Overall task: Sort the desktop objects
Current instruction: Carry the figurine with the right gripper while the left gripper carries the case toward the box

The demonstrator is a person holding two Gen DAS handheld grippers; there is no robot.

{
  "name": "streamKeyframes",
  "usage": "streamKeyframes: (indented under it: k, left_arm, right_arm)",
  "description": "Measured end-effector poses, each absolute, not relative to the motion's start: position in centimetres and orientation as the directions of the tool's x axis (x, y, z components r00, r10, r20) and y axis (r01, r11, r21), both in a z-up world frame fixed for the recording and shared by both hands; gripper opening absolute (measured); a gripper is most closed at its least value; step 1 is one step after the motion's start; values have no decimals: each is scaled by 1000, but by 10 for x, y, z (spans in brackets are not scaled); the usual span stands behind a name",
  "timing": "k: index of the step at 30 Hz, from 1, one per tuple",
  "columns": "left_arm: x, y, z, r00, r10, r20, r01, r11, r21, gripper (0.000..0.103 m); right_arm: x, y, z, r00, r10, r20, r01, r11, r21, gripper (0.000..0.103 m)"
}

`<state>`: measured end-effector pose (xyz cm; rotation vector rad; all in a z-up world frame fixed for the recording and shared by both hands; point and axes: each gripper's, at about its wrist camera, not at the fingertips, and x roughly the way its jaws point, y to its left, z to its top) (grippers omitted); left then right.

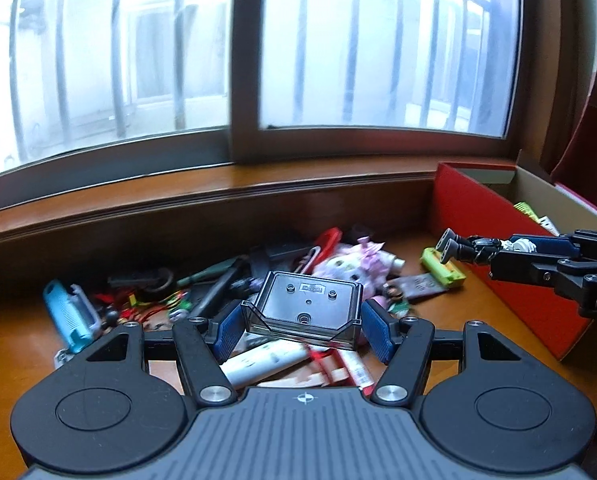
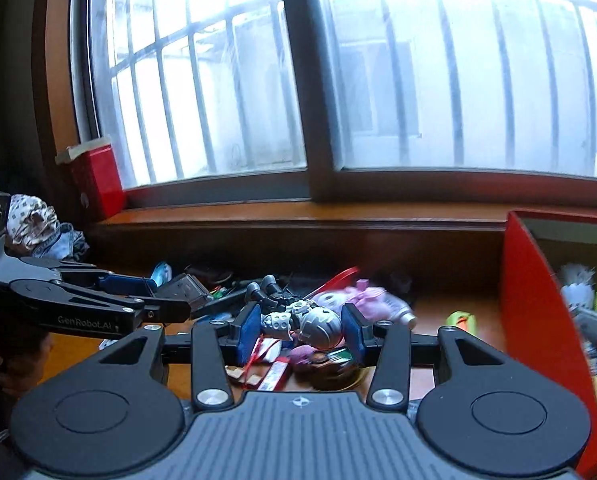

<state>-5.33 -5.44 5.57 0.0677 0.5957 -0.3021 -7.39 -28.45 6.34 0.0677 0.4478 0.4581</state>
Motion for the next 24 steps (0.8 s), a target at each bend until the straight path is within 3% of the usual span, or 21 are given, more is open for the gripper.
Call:
streamKeyframes:
  k: [24]
  left_arm:
    - [-32,-179,84,790,-356,-499,405,914,-11,63]
  right_arm:
    - [-87,-396,90,866,390,-313,-362,921,148,47]
